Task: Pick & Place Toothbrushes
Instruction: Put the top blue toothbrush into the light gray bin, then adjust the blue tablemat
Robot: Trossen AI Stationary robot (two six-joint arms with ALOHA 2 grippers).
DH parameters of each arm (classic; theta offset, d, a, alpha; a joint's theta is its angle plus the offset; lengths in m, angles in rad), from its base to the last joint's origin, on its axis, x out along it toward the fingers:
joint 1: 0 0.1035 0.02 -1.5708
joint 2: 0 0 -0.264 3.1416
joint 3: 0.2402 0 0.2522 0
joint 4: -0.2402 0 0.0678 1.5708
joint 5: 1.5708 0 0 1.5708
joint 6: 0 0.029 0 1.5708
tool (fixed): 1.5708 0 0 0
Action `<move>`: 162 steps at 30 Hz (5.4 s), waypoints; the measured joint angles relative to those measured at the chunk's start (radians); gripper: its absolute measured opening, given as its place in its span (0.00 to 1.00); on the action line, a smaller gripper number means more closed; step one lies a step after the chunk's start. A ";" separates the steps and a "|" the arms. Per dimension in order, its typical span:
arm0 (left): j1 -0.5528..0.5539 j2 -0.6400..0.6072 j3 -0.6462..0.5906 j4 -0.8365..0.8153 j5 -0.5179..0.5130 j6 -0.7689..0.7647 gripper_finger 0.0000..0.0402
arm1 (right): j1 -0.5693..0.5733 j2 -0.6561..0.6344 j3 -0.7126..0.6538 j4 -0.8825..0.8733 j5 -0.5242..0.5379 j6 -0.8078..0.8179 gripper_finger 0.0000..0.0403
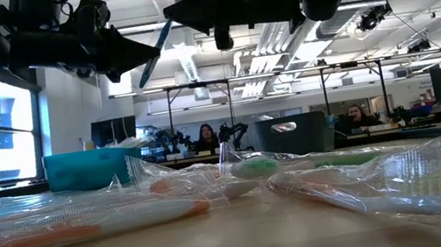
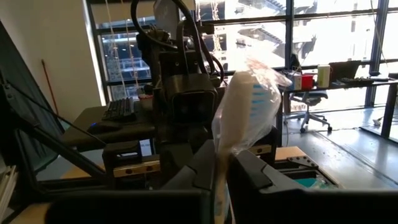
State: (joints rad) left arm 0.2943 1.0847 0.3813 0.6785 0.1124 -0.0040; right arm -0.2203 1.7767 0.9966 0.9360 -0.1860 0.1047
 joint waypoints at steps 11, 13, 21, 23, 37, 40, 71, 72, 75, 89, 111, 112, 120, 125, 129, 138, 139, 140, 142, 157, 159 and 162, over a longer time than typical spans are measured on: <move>0.000 0.000 0.000 0.001 -0.004 -0.006 0.14 | 0.000 0.000 0.000 -0.002 0.003 -0.002 0.04; 0.000 0.000 0.000 0.001 -0.004 -0.009 0.16 | 0.000 0.000 0.000 -0.003 0.003 -0.002 0.03; 0.000 0.000 0.000 -0.006 -0.003 -0.011 0.32 | 0.000 0.000 0.000 -0.003 0.004 -0.001 0.03; 0.000 0.000 0.000 -0.006 -0.003 -0.006 0.35 | 0.000 0.000 0.000 -0.003 0.004 -0.001 0.03; 0.000 -0.001 0.000 -0.073 0.001 -0.001 0.40 | 0.000 0.000 0.000 -0.003 0.004 0.000 0.03; 0.000 -0.001 0.000 -0.081 0.001 0.028 0.40 | 0.000 0.000 0.000 -0.006 0.004 0.001 0.03; 0.000 -0.022 0.000 -0.241 -0.003 0.052 0.40 | 0.194 -0.750 -0.001 -1.368 0.313 0.583 0.03; 0.000 -0.022 0.000 -0.248 -0.003 0.052 0.40 | 0.219 -0.766 -0.001 -1.390 0.324 0.636 0.03; 0.000 -0.022 0.000 -0.271 -0.003 0.052 0.40 | 0.306 -0.798 -0.001 -1.456 0.354 0.791 0.03; 0.000 -0.022 0.000 -0.252 -0.045 0.077 0.40 | 0.671 -0.664 0.000 -1.733 0.411 1.491 0.03; 0.000 -0.022 0.000 -0.092 -0.099 0.178 0.40 | 0.970 -0.290 0.000 -1.613 0.386 2.010 0.03; 0.000 -0.022 0.000 -0.090 -0.101 0.184 0.40 | 0.976 -0.287 0.000 -1.612 0.387 2.024 0.03; 0.000 -0.022 0.000 -0.062 -0.124 0.195 0.40 | 0.986 -0.286 0.000 -1.637 0.335 2.006 0.09; 0.000 -0.022 0.000 -0.050 -0.124 0.195 0.40 | 0.974 -0.286 0.000 -1.660 0.284 1.959 0.25; 0.000 -0.022 0.000 -0.050 -0.128 0.196 0.40 | 0.936 -0.303 0.000 -1.715 0.186 1.892 0.34; 0.000 -0.022 0.000 -0.051 -0.128 0.210 0.40 | 0.770 -0.477 0.000 -1.701 0.065 1.615 0.30; 0.000 -0.022 0.000 -0.051 -0.128 0.210 0.40 | 0.750 -0.503 0.000 -1.700 0.049 1.583 0.29; 0.000 -0.022 0.000 -0.052 -0.128 0.210 0.40 | 0.730 -0.529 0.000 -1.698 0.042 1.543 0.28; 0.000 -0.022 0.000 -0.052 -0.128 0.210 0.40 | 0.695 -0.582 0.000 -1.698 0.067 1.440 0.26; 0.000 -0.022 0.000 -0.084 -0.107 0.190 0.40 | 0.405 -0.741 0.000 -1.509 0.735 0.557 0.20; 0.000 -0.022 0.000 -0.097 -0.107 0.190 0.40 | 0.386 -0.727 0.000 -1.479 0.763 0.478 0.20; 0.000 -0.022 0.000 -0.115 -0.104 0.190 0.40 | 0.347 -0.707 0.000 -1.453 0.675 0.403 0.20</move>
State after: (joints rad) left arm 0.2947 1.0629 0.3813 0.5631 0.0082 0.1864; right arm 0.1263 1.0700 0.9962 -0.5169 0.4895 0.5078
